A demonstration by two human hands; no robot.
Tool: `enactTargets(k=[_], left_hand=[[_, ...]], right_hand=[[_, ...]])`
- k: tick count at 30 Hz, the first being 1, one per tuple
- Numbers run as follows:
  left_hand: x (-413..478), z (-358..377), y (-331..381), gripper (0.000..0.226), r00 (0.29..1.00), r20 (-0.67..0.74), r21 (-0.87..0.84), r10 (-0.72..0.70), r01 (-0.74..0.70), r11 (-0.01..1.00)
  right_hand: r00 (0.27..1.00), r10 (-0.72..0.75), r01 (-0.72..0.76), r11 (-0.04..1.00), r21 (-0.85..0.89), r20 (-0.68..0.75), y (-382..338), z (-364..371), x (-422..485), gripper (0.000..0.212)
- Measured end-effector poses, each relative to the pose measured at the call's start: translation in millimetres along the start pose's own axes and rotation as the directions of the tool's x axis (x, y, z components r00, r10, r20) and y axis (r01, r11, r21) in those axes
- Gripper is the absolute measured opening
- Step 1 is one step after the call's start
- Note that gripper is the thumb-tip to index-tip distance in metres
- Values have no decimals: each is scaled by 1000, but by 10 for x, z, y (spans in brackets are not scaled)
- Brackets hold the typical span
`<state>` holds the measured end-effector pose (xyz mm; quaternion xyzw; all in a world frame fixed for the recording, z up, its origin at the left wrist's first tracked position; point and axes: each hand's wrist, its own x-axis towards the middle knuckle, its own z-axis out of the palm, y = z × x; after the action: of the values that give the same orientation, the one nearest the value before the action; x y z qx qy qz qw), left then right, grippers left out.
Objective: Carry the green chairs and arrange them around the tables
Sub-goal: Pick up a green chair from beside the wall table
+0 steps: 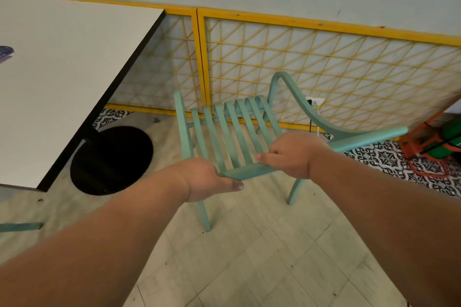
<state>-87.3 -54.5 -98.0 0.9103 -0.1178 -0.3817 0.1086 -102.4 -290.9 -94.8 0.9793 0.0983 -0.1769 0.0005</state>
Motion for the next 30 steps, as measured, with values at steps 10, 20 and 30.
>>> enactTargets(k=[10, 20, 30], left_hand=[[-201, 489, 635, 69, 999, -32, -90, 19, -22, 996], [-213, 603, 895, 59, 996, -88, -224, 34, -53, 973], [-202, 581, 859, 63, 998, -58, -362, 17, -37, 932]], right_hand=[[996, -10, 19, 995, -102, 87, 505, 32, -196, 69], [997, 81, -82, 986, -147, -15, 725, 76, -269, 68], [486, 869, -519, 202, 830, 93, 215, 119, -316, 76]])
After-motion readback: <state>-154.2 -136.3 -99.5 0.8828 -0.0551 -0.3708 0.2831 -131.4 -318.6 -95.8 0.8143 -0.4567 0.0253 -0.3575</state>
